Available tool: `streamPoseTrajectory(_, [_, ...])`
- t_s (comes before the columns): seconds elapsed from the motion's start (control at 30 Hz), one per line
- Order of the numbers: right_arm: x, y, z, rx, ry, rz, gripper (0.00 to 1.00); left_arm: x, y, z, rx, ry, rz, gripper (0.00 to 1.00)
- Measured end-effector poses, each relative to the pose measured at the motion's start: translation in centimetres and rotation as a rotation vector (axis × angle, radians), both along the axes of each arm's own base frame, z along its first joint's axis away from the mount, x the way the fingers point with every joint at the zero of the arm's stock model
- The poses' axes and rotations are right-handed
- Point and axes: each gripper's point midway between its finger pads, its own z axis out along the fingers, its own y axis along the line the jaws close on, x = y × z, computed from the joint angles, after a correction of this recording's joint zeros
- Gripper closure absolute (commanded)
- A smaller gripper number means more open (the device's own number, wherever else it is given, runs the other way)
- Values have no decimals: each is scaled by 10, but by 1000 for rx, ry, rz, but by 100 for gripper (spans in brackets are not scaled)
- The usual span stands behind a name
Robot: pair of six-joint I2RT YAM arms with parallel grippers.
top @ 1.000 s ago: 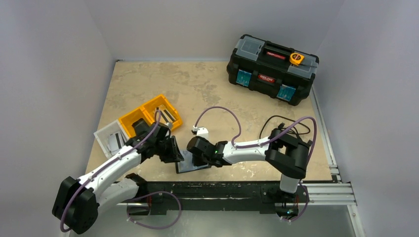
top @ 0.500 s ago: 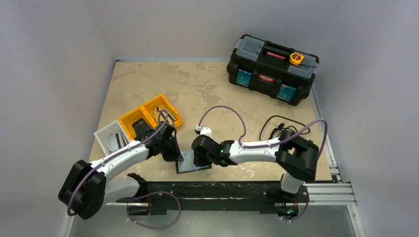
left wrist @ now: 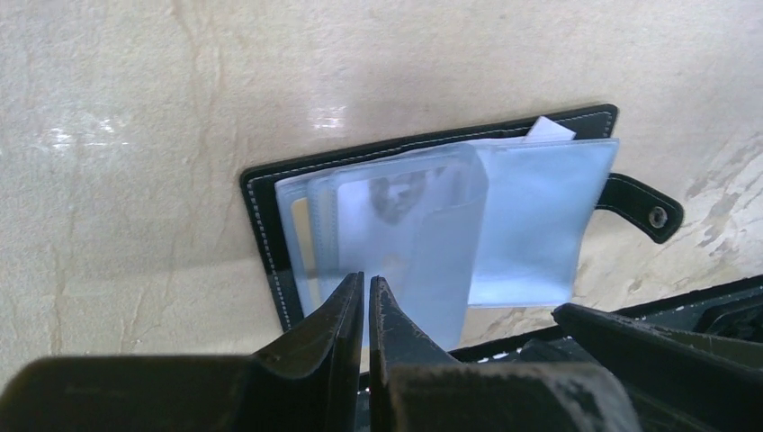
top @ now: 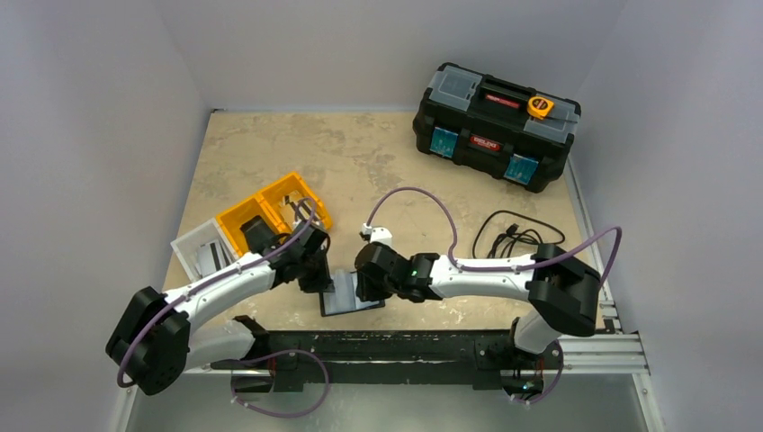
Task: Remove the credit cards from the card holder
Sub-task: Remove the credit card from the card holder.
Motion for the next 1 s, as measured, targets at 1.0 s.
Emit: streamPoseTrajectory(1.0, [6,-39,46,14,-83,-93,71,10,-77,-3,-108,55,-118,82])
